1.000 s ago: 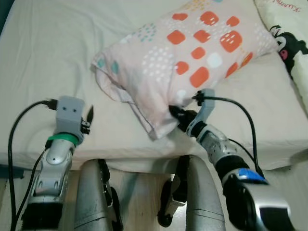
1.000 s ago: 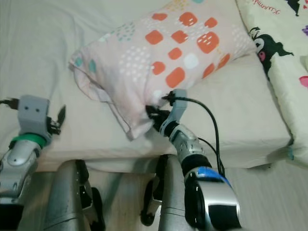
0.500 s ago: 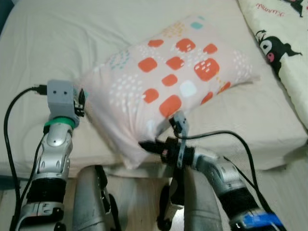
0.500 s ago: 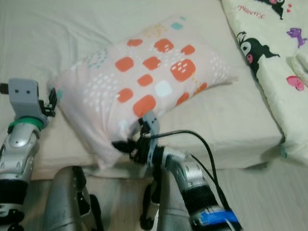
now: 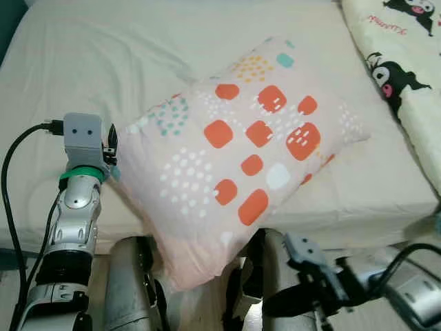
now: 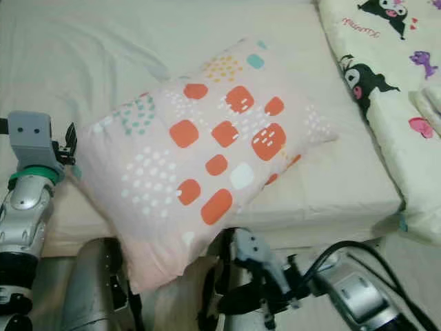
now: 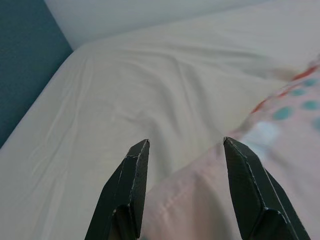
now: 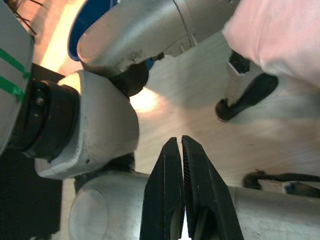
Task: Clean up the room
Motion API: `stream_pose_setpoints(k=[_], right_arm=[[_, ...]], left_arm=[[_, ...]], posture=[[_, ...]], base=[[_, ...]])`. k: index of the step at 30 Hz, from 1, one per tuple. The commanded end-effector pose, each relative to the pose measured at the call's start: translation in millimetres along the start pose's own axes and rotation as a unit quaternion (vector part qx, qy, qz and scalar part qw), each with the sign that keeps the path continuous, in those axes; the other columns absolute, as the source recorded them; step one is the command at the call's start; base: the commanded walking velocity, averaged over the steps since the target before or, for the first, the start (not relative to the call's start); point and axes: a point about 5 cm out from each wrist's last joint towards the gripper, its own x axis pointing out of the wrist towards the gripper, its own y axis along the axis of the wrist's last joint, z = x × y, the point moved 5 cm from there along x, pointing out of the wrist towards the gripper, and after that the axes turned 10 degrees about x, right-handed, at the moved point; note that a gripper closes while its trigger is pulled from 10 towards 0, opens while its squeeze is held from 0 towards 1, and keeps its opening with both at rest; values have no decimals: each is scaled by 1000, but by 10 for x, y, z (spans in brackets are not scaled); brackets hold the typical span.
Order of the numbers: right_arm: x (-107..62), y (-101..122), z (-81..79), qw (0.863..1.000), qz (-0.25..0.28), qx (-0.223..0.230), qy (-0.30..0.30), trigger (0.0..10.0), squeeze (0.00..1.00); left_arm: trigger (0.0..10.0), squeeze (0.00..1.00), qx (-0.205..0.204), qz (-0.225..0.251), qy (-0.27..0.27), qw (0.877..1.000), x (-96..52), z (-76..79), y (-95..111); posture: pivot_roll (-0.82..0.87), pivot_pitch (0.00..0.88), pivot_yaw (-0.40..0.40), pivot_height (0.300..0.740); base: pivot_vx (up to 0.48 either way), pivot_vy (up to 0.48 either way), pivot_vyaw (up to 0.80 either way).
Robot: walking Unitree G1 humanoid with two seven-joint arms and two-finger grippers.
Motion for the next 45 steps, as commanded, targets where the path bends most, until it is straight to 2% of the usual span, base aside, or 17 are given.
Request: stream_pose_setpoints(k=[1, 3, 5, 8, 9, 13, 14, 16, 18, 19, 23, 28, 30, 32, 35, 39, 45], right_arm=[[4, -34, -44, 1000, -6, -3, 9, 0, 0], [-602, -193, 379, 986, -36, 17, -160, 0, 0], [-602, -193, 379, 986, -36, 17, -160, 0, 0], [-1011, 5, 897, 933, 20, -18, -358, 0, 0], [-1076, 123, 1028, 911, 59, -20, -408, 2902, 0], [-1107, 209, 1106, 894, 90, -18, -438, 4941, 0], [-1091, 493, 1233, 848, 210, 8, -487, 10000, 0], [-1034, 596, 1239, 832, 260, 26, -489, 10000, 0], [-997, 653, 1236, 824, 288, 38, -487, 10000, 0], [-927, 689, 1205, 824, 305, 43, -476, 10000, 0], [-571, 743, 990, 854, 339, 57, -389, 10000, 0], [-411, 726, 907, 865, 344, 56, -361, 10000, 0], [-340, 659, 881, 868, 341, 72, -354, 10000, 0], [-340, 659, 881, 868, 341, 72, -354, 10000, 0], [-294, 647, 888, 861, 350, 93, -356, 10000, 0], [-255, 699, 875, 860, 360, 98, -347, 10000, 0], [-142, 713, 849, 869, 352, 97, -334, 10000, 0]], left_arm=[[10000, 0, 8, -13, -5, 1000, -43, 19, -106], [10000, 0, 6, -8, -19, 1000, -14, 120, -92], [10000, 0, 6, -8, -19, 1000, -14, 120, -92], [10000, 0, -2, -11, -32, 999, -1, 222, -98], [10000, 0, -6, -20, -44, 999, -12, 293, -135], [10000, 0, -7, -32, -58, 998, -26, 362, -179], [10000, 0, 43, -103, -111, 987, -154, 553, -510], [10000, 0, 22, -134, -95, 986, -187, 492, -623], [10000, 0, 2, -151, -79, 985, -205, 438, -685], [10000, 1000, -56, -160, -54, 984, -201, 351, -696], [10000, 1000, -178, -180, 6, 967, -200, -32, -789], [10000, 1000, -192, -210, 26, 958, -253, -228, -937], [10000, 1000, -278, -287, -5, 917, -452, -183, -1213], [10000, 1000, -278, -287, -5, 917, -452, -183, -1213], [10000, 1000, -414, -343, -57, 841, -762, 127, -1409], [10000, 1000, -494, -299, -61, 814, -810, 338, -1356], [10000, 1000, -642, -226, -32, 732, -739, 485, -1182]], posture=[[48, 203, -3, 552], [41, 202, 5, 552], [41, 202, 5, 552], [37, 202, 5, 552], [38, 203, 5, 552], [38, 203, 5, 552], [39, 201, 7, 552], [38, 200, 8, 552], [38, 200, 8, 552], [42, 201, 5, 552], [48, 201, -1, 552], [42, 203, 3, 552], [42, 201, 3, 552], [42, 201, 3, 552], [40, 201, 0, 552], [37, 200, -3, 552], [21, 197, -5, 552]], base=[[0, 0, 0], [0, 0, 0], [0, 0, 0], [0, 0, 0], [0, 0, 0], [0, 0, 0], [0, 0, 0], [0, 0, 0], [0, 0, 0], [0, 0, 0], [0, 0, 0], [0, 0, 0], [0, 0, 0], [0, 0, 0], [0, 0, 0], [0, 0, 0], [0, 0, 0]])
